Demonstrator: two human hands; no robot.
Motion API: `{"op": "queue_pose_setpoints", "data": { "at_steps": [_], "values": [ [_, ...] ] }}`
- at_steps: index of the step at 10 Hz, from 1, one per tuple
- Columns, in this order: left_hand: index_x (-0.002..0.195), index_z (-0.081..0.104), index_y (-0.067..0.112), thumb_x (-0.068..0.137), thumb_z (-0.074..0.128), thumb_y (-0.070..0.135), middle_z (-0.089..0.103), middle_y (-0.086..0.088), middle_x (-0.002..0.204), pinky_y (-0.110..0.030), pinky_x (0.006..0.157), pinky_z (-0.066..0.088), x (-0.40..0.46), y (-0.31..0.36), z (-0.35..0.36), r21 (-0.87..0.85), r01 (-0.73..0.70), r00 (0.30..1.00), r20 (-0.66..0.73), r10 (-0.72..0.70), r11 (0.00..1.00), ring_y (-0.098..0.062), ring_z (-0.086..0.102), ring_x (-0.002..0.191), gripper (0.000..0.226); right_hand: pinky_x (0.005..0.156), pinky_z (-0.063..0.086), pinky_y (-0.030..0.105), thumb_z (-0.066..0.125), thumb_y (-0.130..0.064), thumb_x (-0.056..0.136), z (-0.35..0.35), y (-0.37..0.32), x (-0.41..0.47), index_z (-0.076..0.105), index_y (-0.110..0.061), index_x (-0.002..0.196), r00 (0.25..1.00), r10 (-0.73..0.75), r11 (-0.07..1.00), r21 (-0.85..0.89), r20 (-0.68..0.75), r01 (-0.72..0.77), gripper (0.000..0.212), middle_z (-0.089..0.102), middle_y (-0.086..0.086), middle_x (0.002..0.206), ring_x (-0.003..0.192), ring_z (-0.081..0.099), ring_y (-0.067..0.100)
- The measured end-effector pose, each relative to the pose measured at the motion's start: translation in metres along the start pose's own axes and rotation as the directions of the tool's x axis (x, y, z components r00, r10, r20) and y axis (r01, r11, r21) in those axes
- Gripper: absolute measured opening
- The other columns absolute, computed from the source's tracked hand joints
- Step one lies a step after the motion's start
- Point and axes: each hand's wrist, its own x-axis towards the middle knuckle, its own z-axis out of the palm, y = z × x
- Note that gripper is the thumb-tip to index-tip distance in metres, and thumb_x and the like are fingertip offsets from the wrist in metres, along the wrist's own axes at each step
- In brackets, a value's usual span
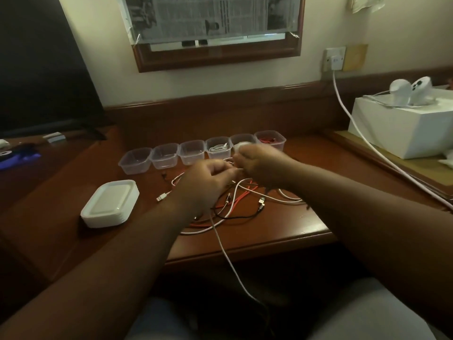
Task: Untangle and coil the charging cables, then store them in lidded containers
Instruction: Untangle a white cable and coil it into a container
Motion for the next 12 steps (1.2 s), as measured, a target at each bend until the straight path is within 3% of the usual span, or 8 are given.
{"op": "queue_pose_setpoints", "data": {
  "at_steps": [2, 4, 5, 6, 7, 9, 11, 12],
  "values": [
    [0.078, 0.063, 0.015, 0.087, 0.068, 0.03, 0.052, 0.002, 0.062, -0.023, 0.049, 0.036, 0.008, -0.004, -0.01, -0.352, -0.015, 0.997, -0.08, -0.014, 0.936, -0.009, 0.042, 0.053, 0.018, 0.041, 0.016, 0.024, 0.019, -0.064, 0.099, -0.004, -0.013, -0.013, 0.045, -0.017, 0.061, 0.89, -0.049, 0.264, 0.865, 0.454, -0.427, 0.066, 0.03, -0.003, 0.049, 0.041, 0.021, 0.012],
    [0.083, 0.06, 0.018, 0.09, 0.06, 0.033, 0.044, 0.003, 0.063, -0.022, 0.048, 0.029, 0.004, 0.005, 0.008, -0.753, 0.182, 0.976, 0.058, -0.212, 0.632, -0.008, 0.036, 0.052, 0.017, 0.039, 0.024, 0.023, 0.023, -0.049, 0.101, -0.024, -0.029, -0.019, 0.042, -0.015, 0.062, 0.951, -0.207, -0.33, 0.898, 0.23, -0.29, 0.055, 0.031, -0.003, 0.049, 0.038, 0.029, 0.011],
    [0.09, 0.062, 0.016, 0.101, 0.051, 0.027, 0.046, 0.001, 0.066, -0.024, 0.05, 0.03, -0.001, 0.005, 0.024, -0.682, 0.258, 0.964, 0.131, -0.232, 0.685, -0.008, 0.038, 0.052, 0.019, 0.047, 0.031, 0.026, 0.022, -0.042, 0.102, -0.029, -0.033, -0.012, 0.043, -0.015, 0.068, 0.999, 0.053, -0.433, 0.901, -0.006, 0.029, 0.049, 0.033, -0.002, 0.056, 0.047, 0.031, 0.013],
    [0.098, 0.072, 0.018, 0.101, 0.052, 0.026, 0.047, 0.002, 0.06, -0.025, 0.049, 0.03, -0.005, 0.004, 0.029, -0.49, 0.24, 0.97, 0.158, -0.186, 0.838, -0.01, 0.037, 0.05, 0.022, 0.056, 0.031, 0.028, 0.021, -0.042, 0.102, -0.025, -0.021, -0.003, 0.048, -0.016, 0.072, 0.898, 0.246, 0.399, 0.883, -0.364, 0.248, 0.048, 0.037, -0.006, 0.061, 0.056, 0.035, 0.013],
    [0.088, 0.071, 0.026, 0.098, 0.056, 0.028, 0.057, 0.008, 0.059, -0.024, 0.049, 0.036, -0.002, 0.009, 0.014, -0.237, 0.09, 0.996, 0.045, -0.082, 0.967, -0.015, 0.042, 0.05, 0.018, 0.061, 0.029, 0.029, 0.015, -0.051, 0.099, -0.013, -0.01, -0.003, 0.058, -0.014, 0.089, 0.924, -0.015, 0.999, -0.033, -0.382, 0.002, 0.058, 0.044, -0.009, 0.072, 0.072, 0.045, 0.014],
    [0.085, 0.067, 0.012, 0.085, 0.071, 0.03, 0.065, 0.005, 0.069, -0.017, 0.056, 0.046, 0.013, 0.001, -0.018, -0.242, -0.069, 0.986, -0.163, 0.029, 0.968, -0.006, 0.061, 0.061, 0.019, 0.055, 0.038, 0.029, 0.022, -0.063, 0.1, -0.004, -0.017, -0.011, 0.055, -0.016, 0.076, 0.974, 0.128, 0.665, 0.712, 0.189, -0.226, 0.062, 0.051, 0.005, 0.066, 0.055, 0.046, 0.017],
    [0.071, 0.064, 0.021, 0.101, 0.052, 0.031, 0.039, 0.001, 0.06, -0.025, 0.047, 0.026, 0.002, 0.001, 0.015, -0.66, 0.147, 0.981, 0.0, -0.195, 0.737, -0.011, 0.031, 0.051, 0.034, 0.046, 0.029, 0.024, 0.019, -0.058, 0.1, -0.028, -0.036, -0.016, 0.044, -0.014, 0.061, 0.992, -0.122, -0.34, 0.938, 0.023, -0.063, 0.064, 0.033, 0.0, 0.051, 0.044, 0.031, 0.014],
    [0.076, 0.076, 0.025, 0.099, 0.053, 0.033, 0.04, 0.002, 0.058, -0.025, 0.046, 0.026, -0.003, 0.001, 0.023, -0.538, 0.186, 0.982, 0.072, -0.175, 0.822, -0.01, 0.031, 0.048, 0.033, 0.054, 0.032, 0.029, 0.022, -0.054, 0.101, -0.031, -0.036, -0.007, 0.045, -0.014, 0.07, 0.957, 0.181, 0.023, 0.973, -0.228, 0.228, 0.055, 0.037, 0.001, 0.06, 0.054, 0.035, 0.014]
  ]
}}
